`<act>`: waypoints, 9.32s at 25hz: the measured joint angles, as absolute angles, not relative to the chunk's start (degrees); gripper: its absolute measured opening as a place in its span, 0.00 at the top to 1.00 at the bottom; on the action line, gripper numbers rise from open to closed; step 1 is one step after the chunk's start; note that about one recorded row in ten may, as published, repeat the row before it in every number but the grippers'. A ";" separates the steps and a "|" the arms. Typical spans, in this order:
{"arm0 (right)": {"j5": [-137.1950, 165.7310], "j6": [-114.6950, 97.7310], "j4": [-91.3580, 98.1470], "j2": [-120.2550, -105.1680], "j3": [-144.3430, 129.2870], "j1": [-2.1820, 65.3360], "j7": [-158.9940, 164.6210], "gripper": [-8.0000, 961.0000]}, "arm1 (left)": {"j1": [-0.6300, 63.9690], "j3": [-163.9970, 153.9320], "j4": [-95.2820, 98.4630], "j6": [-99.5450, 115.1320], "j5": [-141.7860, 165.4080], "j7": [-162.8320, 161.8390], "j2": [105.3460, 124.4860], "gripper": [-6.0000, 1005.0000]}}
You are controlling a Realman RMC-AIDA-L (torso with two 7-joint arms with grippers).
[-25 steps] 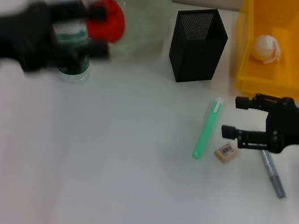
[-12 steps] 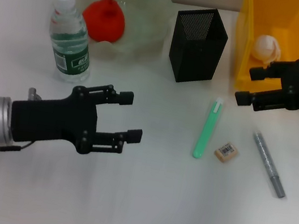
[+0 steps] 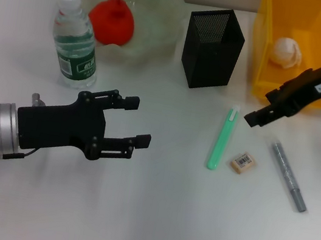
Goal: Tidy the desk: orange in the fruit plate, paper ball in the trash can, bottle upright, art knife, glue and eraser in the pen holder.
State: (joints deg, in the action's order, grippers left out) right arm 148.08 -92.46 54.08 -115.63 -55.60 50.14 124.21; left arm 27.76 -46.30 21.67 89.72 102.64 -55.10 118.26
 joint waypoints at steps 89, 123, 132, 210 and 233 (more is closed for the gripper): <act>154.62 -71.43 27.22 -119.89 -72.87 65.07 152.01 0.14 | 28.04 -50.01 22.11 86.22 102.83 -54.84 118.29 0.22; 153.63 -71.88 27.50 -119.88 -73.74 64.96 151.96 0.57 | 28.01 -50.01 22.15 86.22 102.83 -54.84 118.30 0.22; 153.63 -71.78 27.48 -119.88 -73.74 64.93 151.96 0.61 | 27.95 -50.01 22.14 86.22 102.74 -54.84 118.30 0.22; 99.55 -55.32 34.10 -119.33 -54.38 44.46 87.52 0.81 | 26.63 -49.48 21.62 87.42 102.13 -54.85 118.47 0.22; 94.50 -59.32 35.50 -119.25 -53.69 41.30 85.15 0.37 | 26.22 -49.39 21.62 87.95 101.50 -54.85 118.38 0.22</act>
